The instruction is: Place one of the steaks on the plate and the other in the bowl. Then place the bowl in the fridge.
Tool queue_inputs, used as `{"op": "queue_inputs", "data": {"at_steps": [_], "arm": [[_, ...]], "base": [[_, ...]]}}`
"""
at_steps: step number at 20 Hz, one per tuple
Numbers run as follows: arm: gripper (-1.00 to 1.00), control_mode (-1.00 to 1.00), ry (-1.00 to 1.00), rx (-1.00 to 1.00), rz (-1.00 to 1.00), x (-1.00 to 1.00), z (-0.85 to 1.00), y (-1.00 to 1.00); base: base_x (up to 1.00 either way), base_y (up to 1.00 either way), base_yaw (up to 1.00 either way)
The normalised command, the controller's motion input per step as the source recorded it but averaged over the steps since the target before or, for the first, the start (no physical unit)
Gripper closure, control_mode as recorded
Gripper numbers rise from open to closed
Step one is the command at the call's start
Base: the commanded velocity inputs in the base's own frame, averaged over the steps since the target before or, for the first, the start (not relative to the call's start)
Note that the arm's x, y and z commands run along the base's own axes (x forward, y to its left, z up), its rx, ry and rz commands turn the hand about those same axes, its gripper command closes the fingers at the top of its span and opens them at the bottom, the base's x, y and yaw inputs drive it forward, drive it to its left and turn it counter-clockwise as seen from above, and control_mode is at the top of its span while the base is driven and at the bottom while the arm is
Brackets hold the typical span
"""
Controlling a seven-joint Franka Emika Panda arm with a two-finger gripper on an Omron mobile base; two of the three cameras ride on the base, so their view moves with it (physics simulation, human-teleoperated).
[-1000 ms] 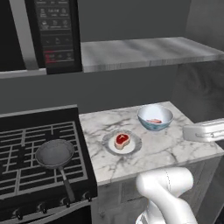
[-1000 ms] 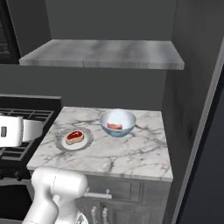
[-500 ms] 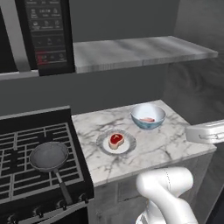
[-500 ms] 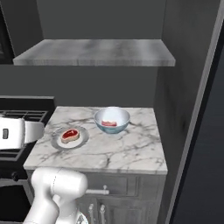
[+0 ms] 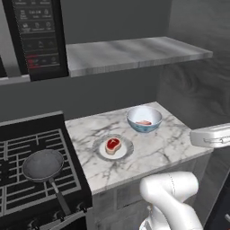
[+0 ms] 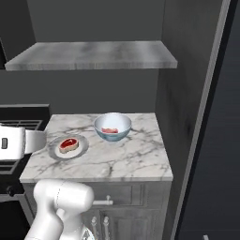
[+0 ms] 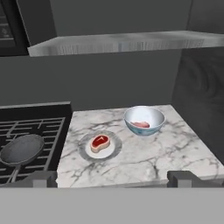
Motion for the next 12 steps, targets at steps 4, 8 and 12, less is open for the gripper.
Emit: {"op": "queue_inputs", "data": {"at_steps": [4, 8, 12], "arm": [[-1.0, -1.0, 0.03, 0.09, -0.03, 0.0, -0.04, -0.1], [-1.0, -1.0, 0.18, 0.21, -0.05, 0.12, -0.22, -0.3], [-1.0, -1.0, 0.3, 0.12, -0.01, 0.39, -0.24, -0.21]], "base": [[0.0, -0.2, -0.1], [0.0, 0.0, 0.0], [0.0, 0.0, 0.0]]}}
